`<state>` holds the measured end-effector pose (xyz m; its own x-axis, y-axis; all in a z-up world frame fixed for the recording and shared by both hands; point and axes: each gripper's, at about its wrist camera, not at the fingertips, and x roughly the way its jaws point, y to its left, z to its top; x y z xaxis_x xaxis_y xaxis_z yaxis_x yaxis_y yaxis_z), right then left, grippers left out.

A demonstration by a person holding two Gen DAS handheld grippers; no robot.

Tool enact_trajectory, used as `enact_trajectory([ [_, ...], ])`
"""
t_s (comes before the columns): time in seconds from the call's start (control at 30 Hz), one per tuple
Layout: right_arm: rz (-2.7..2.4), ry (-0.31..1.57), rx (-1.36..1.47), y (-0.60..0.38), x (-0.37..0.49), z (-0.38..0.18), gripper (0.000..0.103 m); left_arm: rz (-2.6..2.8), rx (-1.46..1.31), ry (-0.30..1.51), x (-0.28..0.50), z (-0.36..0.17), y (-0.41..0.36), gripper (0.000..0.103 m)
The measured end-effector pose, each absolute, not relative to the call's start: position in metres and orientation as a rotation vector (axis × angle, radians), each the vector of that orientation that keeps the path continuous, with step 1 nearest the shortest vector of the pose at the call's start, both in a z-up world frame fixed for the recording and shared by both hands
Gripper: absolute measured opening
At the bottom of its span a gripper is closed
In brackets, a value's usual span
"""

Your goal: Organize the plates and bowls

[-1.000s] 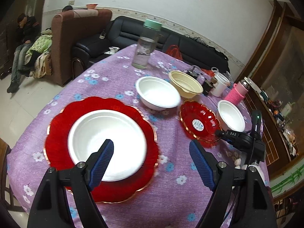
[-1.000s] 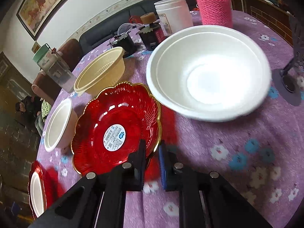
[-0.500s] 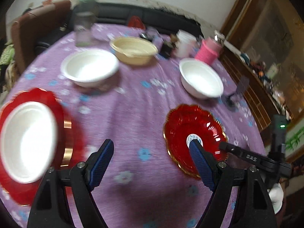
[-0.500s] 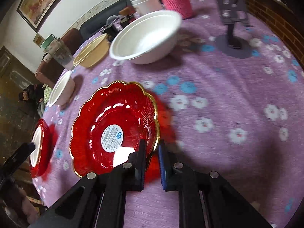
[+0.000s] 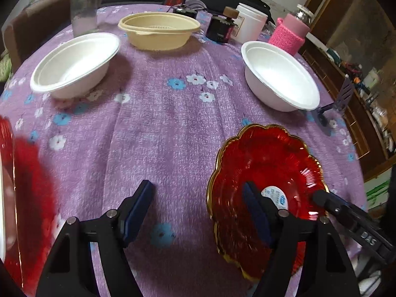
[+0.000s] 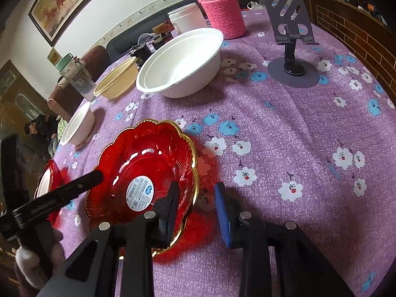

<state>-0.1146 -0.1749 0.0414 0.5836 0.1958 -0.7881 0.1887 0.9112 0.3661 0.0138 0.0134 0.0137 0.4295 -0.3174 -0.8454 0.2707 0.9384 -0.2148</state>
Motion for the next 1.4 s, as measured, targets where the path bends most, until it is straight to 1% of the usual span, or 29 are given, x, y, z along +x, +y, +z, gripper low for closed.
enact_trajectory([
  [0.1,0.016,0.961,0.446,-0.171,-0.111,0.038,0.031,-0.372,-0.009,1.055,0.014,0.013,0.002,0.063],
  [0.13,0.018,0.963,0.446,-0.17,-0.11,0.037,0.031,-0.374,-0.007,1.052,0.014,0.013,0.001,0.063],
  [0.23,0.017,0.957,0.433,-0.166,-0.108,0.037,0.031,-0.385,0.004,1.043,0.01,0.013,-0.006,0.057],
  [0.33,0.032,0.949,0.424,-0.16,-0.109,0.036,0.03,-0.417,0.018,1.044,0.003,0.012,-0.014,0.042],
  [0.37,0.028,0.949,0.421,-0.159,-0.109,0.036,0.027,-0.409,0.027,1.042,0.003,0.012,-0.016,0.041],
  [0.43,-0.004,0.942,0.408,-0.158,-0.111,0.036,0.024,-0.394,0.03,1.038,0.0,0.012,-0.016,0.037],
  [0.5,-0.014,0.927,0.412,-0.16,-0.115,0.039,0.02,-0.384,0.018,1.041,0.0,0.013,-0.012,0.025],
  [0.6,-0.009,0.897,0.404,-0.161,-0.122,0.049,0.015,-0.394,-0.018,1.052,-0.003,0.016,-0.005,0.025],
  [0.77,-0.011,0.849,0.345,-0.146,-0.131,0.069,0.015,-0.372,-0.024,0.977,-0.02,0.039,0.007,0.025],
  [0.9,0.033,0.816,0.322,-0.127,-0.131,0.087,0.015,-0.34,-0.053,0.906,-0.033,0.063,0.034,0.025],
  [1.17,0.2,0.786,0.22,-0.039,-0.111,0.116,0.015,-0.208,-0.129,0.83,-0.049,0.096,0.127,0.025],
  [1.4,0.371,0.792,0.166,0.056,-0.081,0.12,0.016,-0.007,-0.185,0.78,-0.05,0.11,0.225,0.025],
])
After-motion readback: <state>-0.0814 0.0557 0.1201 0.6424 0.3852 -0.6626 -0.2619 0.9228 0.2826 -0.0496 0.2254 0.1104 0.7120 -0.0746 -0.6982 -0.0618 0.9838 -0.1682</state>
